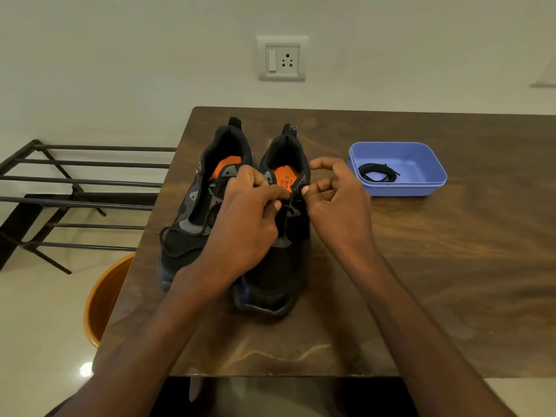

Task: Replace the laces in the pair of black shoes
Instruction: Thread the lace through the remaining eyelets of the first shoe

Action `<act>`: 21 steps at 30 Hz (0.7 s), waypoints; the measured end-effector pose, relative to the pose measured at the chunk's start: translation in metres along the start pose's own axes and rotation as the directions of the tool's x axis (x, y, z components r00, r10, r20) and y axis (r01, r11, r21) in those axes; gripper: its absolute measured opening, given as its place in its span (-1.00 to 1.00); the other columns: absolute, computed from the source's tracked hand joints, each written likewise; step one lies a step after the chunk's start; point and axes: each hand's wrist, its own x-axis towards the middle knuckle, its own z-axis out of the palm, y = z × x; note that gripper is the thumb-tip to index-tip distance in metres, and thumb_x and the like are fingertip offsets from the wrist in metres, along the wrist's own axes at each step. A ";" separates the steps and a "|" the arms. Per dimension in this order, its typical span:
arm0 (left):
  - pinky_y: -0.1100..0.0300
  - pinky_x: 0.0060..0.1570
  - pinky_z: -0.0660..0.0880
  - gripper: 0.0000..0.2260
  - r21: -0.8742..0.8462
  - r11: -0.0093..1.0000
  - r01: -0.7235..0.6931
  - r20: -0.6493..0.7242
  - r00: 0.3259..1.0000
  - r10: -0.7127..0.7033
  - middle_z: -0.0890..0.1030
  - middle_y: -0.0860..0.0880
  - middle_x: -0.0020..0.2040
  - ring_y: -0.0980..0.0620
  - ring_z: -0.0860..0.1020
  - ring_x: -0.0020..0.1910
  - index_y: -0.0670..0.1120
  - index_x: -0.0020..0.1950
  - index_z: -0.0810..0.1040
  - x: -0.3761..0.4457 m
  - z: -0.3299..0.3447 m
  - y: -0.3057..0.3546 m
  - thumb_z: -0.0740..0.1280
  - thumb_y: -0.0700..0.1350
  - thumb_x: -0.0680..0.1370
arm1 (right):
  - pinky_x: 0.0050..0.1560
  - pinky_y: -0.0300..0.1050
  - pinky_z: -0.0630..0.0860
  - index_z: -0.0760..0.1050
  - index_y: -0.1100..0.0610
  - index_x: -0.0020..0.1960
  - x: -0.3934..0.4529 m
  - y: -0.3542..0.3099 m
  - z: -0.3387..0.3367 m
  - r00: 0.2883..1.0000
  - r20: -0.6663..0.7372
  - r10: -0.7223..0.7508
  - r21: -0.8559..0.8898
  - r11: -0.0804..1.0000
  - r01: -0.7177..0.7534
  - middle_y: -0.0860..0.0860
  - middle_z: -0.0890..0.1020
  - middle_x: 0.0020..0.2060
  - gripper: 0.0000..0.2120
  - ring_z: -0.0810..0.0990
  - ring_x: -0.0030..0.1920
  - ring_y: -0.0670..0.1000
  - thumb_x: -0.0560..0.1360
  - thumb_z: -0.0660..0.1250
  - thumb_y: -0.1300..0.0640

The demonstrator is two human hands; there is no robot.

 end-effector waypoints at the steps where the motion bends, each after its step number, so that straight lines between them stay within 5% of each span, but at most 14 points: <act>1: 0.16 0.19 0.34 -0.72 0.056 0.998 -0.023 -0.039 0.999 0.025 0.38 0.06 0.14 0.06 0.35 0.15 0.00 0.30 0.65 -0.001 0.001 -0.001 0.35 -0.24 0.63 | -0.13 -0.02 0.68 0.56 -0.06 0.15 0.001 0.001 -0.004 0.999 0.017 0.046 0.043 0.998 -0.046 -0.07 0.65 -0.23 -0.72 0.67 -0.19 -0.11 0.53 0.43 0.24; 7: 0.03 0.23 0.26 -0.67 0.072 0.996 -0.048 -0.116 0.992 0.056 0.43 0.07 0.25 0.16 0.30 0.24 0.11 0.35 0.59 -0.005 -0.004 -0.009 0.30 -0.20 0.65 | -0.10 -0.38 0.56 0.66 -0.05 -0.07 -0.008 0.003 -0.015 0.979 0.194 0.061 0.010 0.998 -0.064 -0.15 0.69 -0.17 -0.91 0.65 -0.12 -0.22 0.49 0.55 0.09; 11: -0.04 0.38 0.21 -0.66 0.061 0.998 0.013 -0.162 0.987 -0.003 0.58 0.10 0.22 0.14 0.51 0.22 0.10 0.39 0.52 -0.002 -0.008 -0.011 0.21 -0.23 0.69 | 0.00 -0.16 0.61 0.64 -0.08 -0.15 -0.006 0.000 -0.005 0.985 0.161 0.066 -0.074 0.996 -0.055 -0.16 0.68 -0.16 -0.87 0.64 -0.11 -0.18 0.53 0.50 0.12; 13: -0.21 0.37 0.38 -0.71 0.001 1.000 -0.026 -0.163 0.986 0.026 0.64 0.08 0.14 0.09 0.59 0.16 0.05 0.29 0.58 0.000 -0.007 -0.019 0.24 -0.25 0.68 | 0.07 -0.03 0.62 0.60 -0.08 -0.11 -0.005 0.002 -0.004 0.981 0.173 0.086 -0.101 0.993 -0.069 -0.15 0.68 -0.14 -0.87 0.64 -0.07 -0.15 0.58 0.43 0.12; 16: -0.23 0.23 0.53 -0.71 -0.001 0.999 -0.045 -0.168 0.985 0.045 0.68 0.04 0.07 0.04 0.64 0.08 0.00 0.20 0.64 0.003 -0.009 -0.030 0.30 -0.33 0.62 | 0.05 0.10 0.68 0.52 0.06 0.04 -0.002 0.001 -0.014 0.967 0.172 0.185 0.162 0.963 -0.214 -0.01 0.73 -0.12 -0.89 0.72 -0.05 0.04 0.69 0.23 0.18; 19: -0.16 0.23 0.56 -0.71 -0.021 0.999 -0.028 -0.151 0.988 0.025 0.69 0.03 0.01 0.06 0.66 0.00 -0.06 0.17 0.67 0.005 -0.011 -0.035 0.32 -0.38 0.59 | -0.11 0.03 0.70 0.42 0.19 0.18 0.004 -0.006 -0.030 0.915 0.190 0.356 0.507 0.762 -0.402 0.14 0.75 -0.08 -0.84 0.76 -0.11 0.18 0.75 0.09 0.16; 21: -0.14 0.18 0.58 -0.80 -0.027 0.999 -0.039 -0.138 0.990 0.035 0.68 0.08 -0.05 0.11 0.64 -0.04 -0.02 0.14 0.68 0.004 -0.012 -0.035 0.34 -0.26 0.63 | -0.11 0.04 0.69 0.41 0.17 0.19 0.007 -0.003 -0.034 0.906 0.168 0.389 0.566 0.714 -0.412 0.15 0.75 -0.02 -0.85 0.77 -0.10 0.17 0.75 0.12 0.13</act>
